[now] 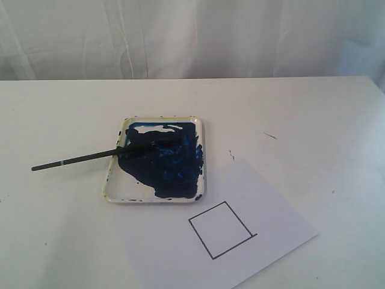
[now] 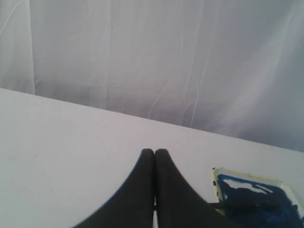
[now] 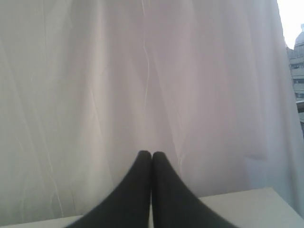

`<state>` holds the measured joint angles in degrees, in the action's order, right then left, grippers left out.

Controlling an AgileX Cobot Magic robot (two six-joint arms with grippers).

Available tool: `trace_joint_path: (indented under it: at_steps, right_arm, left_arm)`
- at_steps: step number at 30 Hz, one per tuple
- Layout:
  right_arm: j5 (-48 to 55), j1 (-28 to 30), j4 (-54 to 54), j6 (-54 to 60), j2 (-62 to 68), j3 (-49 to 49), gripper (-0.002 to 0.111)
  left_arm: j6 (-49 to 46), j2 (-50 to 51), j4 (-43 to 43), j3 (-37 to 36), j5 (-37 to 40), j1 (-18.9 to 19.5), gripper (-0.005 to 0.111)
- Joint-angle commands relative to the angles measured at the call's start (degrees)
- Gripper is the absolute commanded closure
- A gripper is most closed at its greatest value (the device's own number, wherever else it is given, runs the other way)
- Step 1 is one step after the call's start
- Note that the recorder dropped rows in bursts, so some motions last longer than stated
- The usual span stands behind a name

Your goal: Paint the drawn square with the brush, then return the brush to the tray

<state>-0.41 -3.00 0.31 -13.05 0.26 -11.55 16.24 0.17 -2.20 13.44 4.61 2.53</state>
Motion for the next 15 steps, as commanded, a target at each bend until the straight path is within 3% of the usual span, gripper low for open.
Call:
trace_joint_path:
  at_steps: [1, 12, 15]
  right_arm:
    - [5.28, 0.19, 0.16, -0.46, -0.26, -5.8, 0.108]
    - [17.2, 0.19, 0.16, 3.43, 13.58, -21.4, 0.108]
    - [20.74, 0.19, 0.16, 4.25, 19.06, -25.8, 0.108]
  left_arm:
    - [1.37, 0.1, -0.57, 6.56, 5.0, 0.16, 0.107]
    - [-3.26, 18.14, -0.57, 22.46, 16.6, 0.16, 0.107]
    - [-3.55, 24.62, -0.57, 27.49, 23.03, 0.16, 0.107]
